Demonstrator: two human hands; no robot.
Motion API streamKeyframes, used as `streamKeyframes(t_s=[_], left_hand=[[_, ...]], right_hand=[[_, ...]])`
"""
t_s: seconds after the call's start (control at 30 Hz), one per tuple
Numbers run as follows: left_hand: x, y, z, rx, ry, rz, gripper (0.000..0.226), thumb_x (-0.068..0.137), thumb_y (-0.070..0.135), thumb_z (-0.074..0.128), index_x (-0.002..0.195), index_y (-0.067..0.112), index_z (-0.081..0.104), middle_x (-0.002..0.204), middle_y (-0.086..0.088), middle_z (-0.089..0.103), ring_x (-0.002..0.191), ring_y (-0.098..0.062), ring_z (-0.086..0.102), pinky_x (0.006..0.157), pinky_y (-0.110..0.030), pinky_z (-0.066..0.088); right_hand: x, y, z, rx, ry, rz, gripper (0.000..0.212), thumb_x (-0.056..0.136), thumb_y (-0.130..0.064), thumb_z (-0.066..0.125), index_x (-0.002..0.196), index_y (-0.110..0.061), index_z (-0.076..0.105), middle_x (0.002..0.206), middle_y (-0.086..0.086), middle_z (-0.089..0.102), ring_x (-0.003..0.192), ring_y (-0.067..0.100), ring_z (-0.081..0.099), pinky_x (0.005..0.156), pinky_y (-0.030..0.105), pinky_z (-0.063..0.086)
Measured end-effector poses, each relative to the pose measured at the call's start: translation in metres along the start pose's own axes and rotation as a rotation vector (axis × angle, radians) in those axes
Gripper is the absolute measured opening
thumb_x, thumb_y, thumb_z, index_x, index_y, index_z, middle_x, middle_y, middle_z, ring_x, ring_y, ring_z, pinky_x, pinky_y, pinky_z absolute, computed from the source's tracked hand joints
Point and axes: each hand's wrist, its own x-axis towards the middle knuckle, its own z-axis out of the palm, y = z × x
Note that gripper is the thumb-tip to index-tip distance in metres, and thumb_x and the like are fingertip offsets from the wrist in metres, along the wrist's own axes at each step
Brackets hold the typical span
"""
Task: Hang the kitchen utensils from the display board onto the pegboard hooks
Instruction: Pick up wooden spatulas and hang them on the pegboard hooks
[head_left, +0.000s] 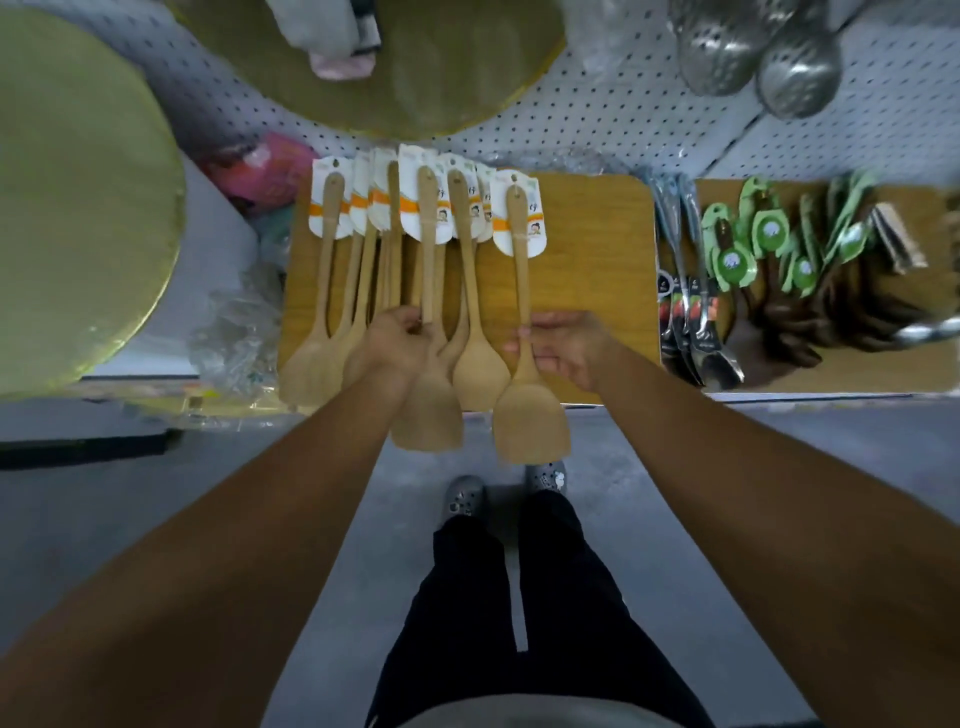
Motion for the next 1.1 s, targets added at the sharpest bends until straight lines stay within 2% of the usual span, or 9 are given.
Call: streamKeyframes(t_s=[0.1, 0.2, 0.27, 0.33, 0.43, 0.57, 0.7, 0.97, 1.1], left_hand=[[-0.031, 0.007, -0.013, -0.003, -0.01, 0.073, 0.041, 0.09, 0.033, 0.067, 0.129, 0.02, 0.063, 0.122, 0.003, 0.068, 0.113, -0.017, 0.062, 0.098, -0.022, 0.045], [-0.071, 0.026, -0.014, -0.062, -0.09, 0.135, 0.034, 0.091, 0.023, 0.067, 0.125, 0.017, 0.065, 0.109, 0.007, 0.066, 0.098, -0.01, 0.059, 0.078, -0.005, 0.041], [-0.09, 0.035, -0.006, -0.162, -0.175, 0.198, 0.03, 0.089, 0.015, 0.069, 0.119, 0.012, 0.069, 0.103, 0.003, 0.069, 0.092, -0.01, 0.062, 0.086, -0.018, 0.05], [-0.104, 0.044, 0.004, -0.242, -0.261, 0.22, 0.03, 0.086, 0.011, 0.072, 0.115, 0.019, 0.071, 0.097, 0.001, 0.073, 0.092, -0.015, 0.068, 0.093, -0.033, 0.054], [-0.125, 0.059, 0.028, -0.266, -0.366, 0.271, 0.039, 0.087, 0.005, 0.071, 0.119, 0.025, 0.065, 0.093, 0.012, 0.07, 0.083, 0.003, 0.066, 0.088, -0.022, 0.055], [-0.159, 0.082, 0.07, -0.261, -0.536, 0.325, 0.041, 0.088, -0.002, 0.066, 0.127, 0.01, 0.063, 0.1, 0.012, 0.071, 0.085, 0.005, 0.064, 0.091, -0.023, 0.052], [-0.199, 0.117, 0.12, -0.265, -0.668, 0.358, 0.038, 0.087, -0.007, 0.065, 0.118, 0.015, 0.066, 0.094, 0.014, 0.072, 0.081, 0.005, 0.068, 0.078, -0.016, 0.054], [-0.29, 0.178, 0.243, -0.251, -0.773, 0.388, 0.035, 0.088, -0.004, 0.065, 0.119, 0.014, 0.065, 0.083, 0.015, 0.074, 0.074, 0.002, 0.069, 0.063, -0.015, 0.054], [-0.348, 0.197, 0.316, -0.222, -0.878, 0.393, 0.031, 0.09, -0.005, 0.062, 0.12, 0.004, 0.064, 0.085, 0.002, 0.075, 0.072, -0.006, 0.07, 0.067, -0.022, 0.058]], right_hand=[[-0.034, 0.013, -0.009, 0.089, -0.029, -0.044, 0.042, 0.089, 0.007, 0.066, 0.128, 0.007, 0.051, 0.113, 0.022, 0.07, 0.079, 0.022, 0.076, 0.069, 0.034, 0.063], [-0.071, 0.027, -0.024, 0.127, 0.007, -0.117, 0.025, 0.088, 0.011, 0.064, 0.111, 0.001, 0.059, 0.12, 0.025, 0.066, 0.082, 0.026, 0.076, 0.072, 0.035, 0.063], [-0.091, 0.038, -0.044, 0.173, 0.065, -0.159, 0.023, 0.087, 0.014, 0.064, 0.104, -0.002, 0.061, 0.116, 0.026, 0.067, 0.088, 0.031, 0.075, 0.077, 0.036, 0.063], [-0.113, 0.045, -0.067, 0.202, 0.114, -0.201, 0.027, 0.086, 0.014, 0.064, 0.11, 0.003, 0.06, 0.113, 0.026, 0.069, 0.09, 0.033, 0.074, 0.078, 0.036, 0.062], [-0.146, 0.049, -0.105, 0.224, 0.19, -0.318, 0.029, 0.086, 0.015, 0.063, 0.114, 0.007, 0.06, 0.107, 0.025, 0.07, 0.082, 0.029, 0.075, 0.07, 0.03, 0.06], [-0.189, 0.053, -0.161, 0.3, 0.325, -0.436, 0.025, 0.088, 0.014, 0.06, 0.112, 0.006, 0.061, 0.096, 0.019, 0.071, 0.078, 0.026, 0.074, 0.07, 0.033, 0.061], [-0.226, 0.074, -0.221, 0.378, 0.45, -0.448, 0.019, 0.09, 0.008, 0.063, 0.104, -0.004, 0.065, 0.1, 0.017, 0.074, 0.087, 0.032, 0.073, 0.086, 0.046, 0.058], [-0.287, 0.154, -0.347, 0.58, 0.64, -0.427, 0.018, 0.093, 0.008, 0.058, 0.108, 0.0, 0.064, 0.106, 0.023, 0.072, 0.085, 0.033, 0.072, 0.084, 0.041, 0.06], [-0.318, 0.196, -0.417, 0.636, 0.701, -0.419, 0.018, 0.093, 0.007, 0.059, 0.111, 0.001, 0.062, 0.099, 0.017, 0.073, 0.081, 0.03, 0.073, 0.087, 0.045, 0.06]])
